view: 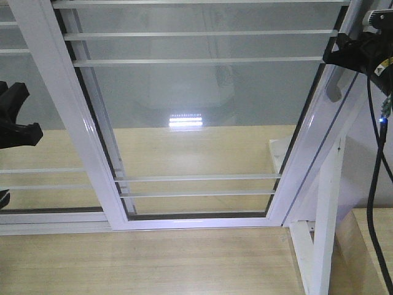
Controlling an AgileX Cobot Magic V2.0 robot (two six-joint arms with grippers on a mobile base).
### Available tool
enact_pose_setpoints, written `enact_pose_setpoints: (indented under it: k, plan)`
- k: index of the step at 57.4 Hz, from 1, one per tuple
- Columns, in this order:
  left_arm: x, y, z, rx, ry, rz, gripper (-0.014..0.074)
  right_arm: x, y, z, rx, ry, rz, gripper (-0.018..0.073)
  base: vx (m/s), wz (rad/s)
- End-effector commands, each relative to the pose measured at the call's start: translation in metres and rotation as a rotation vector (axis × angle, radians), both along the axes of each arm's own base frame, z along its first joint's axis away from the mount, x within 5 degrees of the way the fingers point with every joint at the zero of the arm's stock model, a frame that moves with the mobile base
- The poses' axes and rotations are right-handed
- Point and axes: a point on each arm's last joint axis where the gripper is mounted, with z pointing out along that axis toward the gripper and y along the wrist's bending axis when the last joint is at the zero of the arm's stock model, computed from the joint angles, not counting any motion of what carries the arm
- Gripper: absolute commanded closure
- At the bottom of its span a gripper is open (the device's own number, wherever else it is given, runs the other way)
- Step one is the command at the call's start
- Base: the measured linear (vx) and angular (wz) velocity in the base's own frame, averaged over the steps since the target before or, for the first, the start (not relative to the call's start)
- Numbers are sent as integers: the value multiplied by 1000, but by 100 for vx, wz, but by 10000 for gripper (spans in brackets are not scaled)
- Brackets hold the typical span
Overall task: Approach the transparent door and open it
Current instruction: 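Close the right gripper around the vertical silver handle, then pull the handle with the right gripper, sliding the door open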
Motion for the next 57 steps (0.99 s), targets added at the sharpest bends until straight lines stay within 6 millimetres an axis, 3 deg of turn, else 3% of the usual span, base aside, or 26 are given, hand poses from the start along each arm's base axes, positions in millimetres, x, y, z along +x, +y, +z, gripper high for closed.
enact_pose_setpoints:
  k: [1, 16, 32, 57]
  plan:
    - [1, 1, 18, -34, -115, 5, 295, 5, 2, 34, 2, -158, 19, 216, 0, 0]
    - [1, 1, 18, -34, -115, 5, 295, 11, 5, 33, 14, -163, 30, 226, 0, 0]
    - [1, 1, 18, -34, -115, 5, 295, 11, 44, 33, 2, -161, 122, 226, 0, 0]
    - [1, 1, 18, -34, -115, 5, 295, 10, 75, 33, 17, -158, 191, 226, 0, 0]
